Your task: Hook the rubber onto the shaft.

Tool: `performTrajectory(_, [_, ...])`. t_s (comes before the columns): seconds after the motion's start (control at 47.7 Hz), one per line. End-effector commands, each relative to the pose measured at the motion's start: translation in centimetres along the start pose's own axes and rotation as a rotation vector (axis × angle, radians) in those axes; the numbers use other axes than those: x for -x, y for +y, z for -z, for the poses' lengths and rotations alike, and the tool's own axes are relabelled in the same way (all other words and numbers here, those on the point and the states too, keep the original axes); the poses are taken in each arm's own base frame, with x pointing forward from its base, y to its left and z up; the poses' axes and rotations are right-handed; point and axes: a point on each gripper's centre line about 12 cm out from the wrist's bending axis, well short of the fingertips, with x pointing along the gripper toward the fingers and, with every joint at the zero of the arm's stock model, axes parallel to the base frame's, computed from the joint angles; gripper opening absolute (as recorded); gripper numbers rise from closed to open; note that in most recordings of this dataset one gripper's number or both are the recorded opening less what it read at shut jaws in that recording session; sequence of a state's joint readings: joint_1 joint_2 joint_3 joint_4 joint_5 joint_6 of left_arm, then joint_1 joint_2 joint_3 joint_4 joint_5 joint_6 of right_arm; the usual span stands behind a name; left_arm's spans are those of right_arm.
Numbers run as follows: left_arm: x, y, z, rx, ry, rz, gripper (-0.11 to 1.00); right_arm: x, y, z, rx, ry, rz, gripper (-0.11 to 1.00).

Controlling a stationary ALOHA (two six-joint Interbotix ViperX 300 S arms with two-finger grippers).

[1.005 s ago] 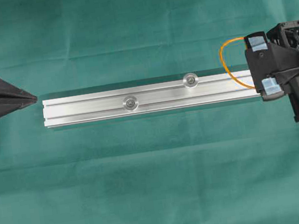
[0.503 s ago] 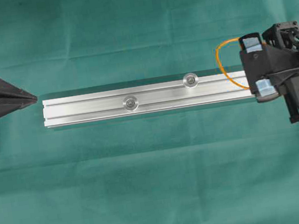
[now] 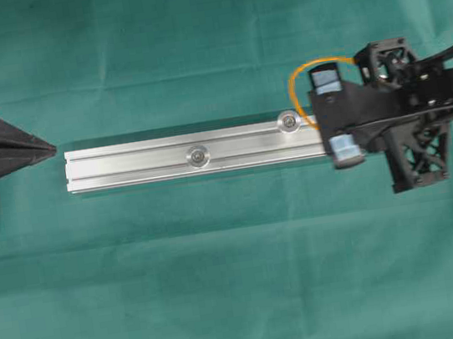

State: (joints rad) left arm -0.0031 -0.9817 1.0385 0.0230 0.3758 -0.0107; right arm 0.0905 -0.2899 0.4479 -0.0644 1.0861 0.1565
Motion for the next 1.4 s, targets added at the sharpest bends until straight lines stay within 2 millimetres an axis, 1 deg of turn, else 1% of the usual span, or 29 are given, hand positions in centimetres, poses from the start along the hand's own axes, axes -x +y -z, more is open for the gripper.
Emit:
performTrajectory(0.0, [0.1,0.0,-1.1,-0.003,-0.026,0.001,0.0,0.8,-0.1,-1.4,0.001,-0.041,0.004,0.07])
performTrajectory(0.272, [0.1,0.0,-1.1,-0.005,-0.026,0.0,0.0,0.2,-0.1,-4.0,-0.003,-0.047,0.011,0.07])
performTrajectory(0.503, [0.1,0.0,-1.1,-0.003,-0.026,0.0,0.0,0.0,0.0,-5.5,-0.004,-0.07,0.009,0.07])
performTrajectory(1.382, [0.1,0.0,-1.0,-0.003,-0.023,0.0,0.0,-0.4,0.0,-5.5,-0.012,-0.061,0.008,0.07])
